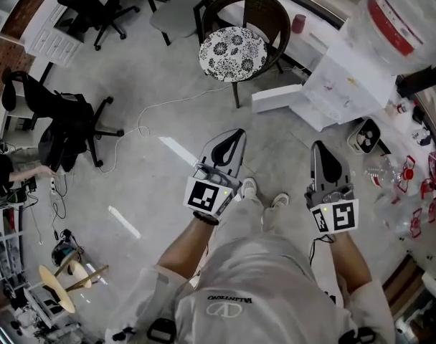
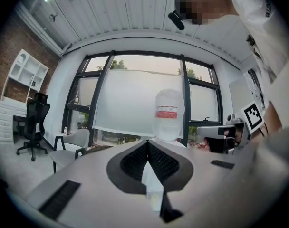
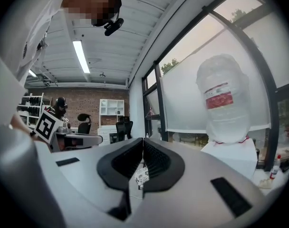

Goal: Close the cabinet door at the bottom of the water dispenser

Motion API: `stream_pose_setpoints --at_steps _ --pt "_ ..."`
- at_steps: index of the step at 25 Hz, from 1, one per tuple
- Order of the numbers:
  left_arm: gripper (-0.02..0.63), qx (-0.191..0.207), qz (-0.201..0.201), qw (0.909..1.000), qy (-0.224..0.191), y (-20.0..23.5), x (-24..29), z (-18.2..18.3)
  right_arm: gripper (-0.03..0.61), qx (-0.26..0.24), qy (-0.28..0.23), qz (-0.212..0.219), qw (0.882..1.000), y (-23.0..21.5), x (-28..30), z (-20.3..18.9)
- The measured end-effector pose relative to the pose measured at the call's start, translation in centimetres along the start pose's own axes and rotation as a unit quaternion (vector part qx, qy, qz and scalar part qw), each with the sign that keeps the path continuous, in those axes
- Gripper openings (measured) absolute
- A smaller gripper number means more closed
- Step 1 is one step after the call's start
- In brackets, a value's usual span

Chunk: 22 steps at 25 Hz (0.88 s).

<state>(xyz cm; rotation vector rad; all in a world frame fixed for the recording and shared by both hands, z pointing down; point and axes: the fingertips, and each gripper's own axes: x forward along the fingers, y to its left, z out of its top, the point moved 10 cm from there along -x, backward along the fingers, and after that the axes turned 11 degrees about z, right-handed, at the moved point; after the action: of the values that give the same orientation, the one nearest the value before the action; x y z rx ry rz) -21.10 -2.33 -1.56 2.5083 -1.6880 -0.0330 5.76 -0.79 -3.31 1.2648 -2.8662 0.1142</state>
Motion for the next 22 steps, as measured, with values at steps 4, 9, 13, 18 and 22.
stream_pose_setpoints --at_steps 4,9,13,18,22 --pt "0.003 0.025 -0.006 0.9996 -0.016 0.7 3.0 -6.2 0.017 -0.003 -0.002 0.029 1.0 -2.5 2.1 -6.7" --pt "0.003 0.031 -0.008 0.999 -0.032 2.7 7.5 -18.3 0.017 -0.003 -0.005 0.05 0.999 -6.3 5.6 -19.5" --pt "0.003 0.045 -0.007 0.9983 -0.038 5.1 11.5 -29.7 0.017 0.001 -0.009 0.058 0.998 -9.3 9.7 -30.7" --pt "0.004 0.059 -0.002 0.9971 -0.049 8.6 15.7 -41.8 0.017 -0.004 -0.029 0.073 0.997 -11.4 15.1 -42.2" --pt "0.003 0.074 -0.011 0.9954 -0.061 10.8 18.6 -49.0 0.017 -0.003 -0.04 0.084 0.996 -12.4 18.1 -49.6"
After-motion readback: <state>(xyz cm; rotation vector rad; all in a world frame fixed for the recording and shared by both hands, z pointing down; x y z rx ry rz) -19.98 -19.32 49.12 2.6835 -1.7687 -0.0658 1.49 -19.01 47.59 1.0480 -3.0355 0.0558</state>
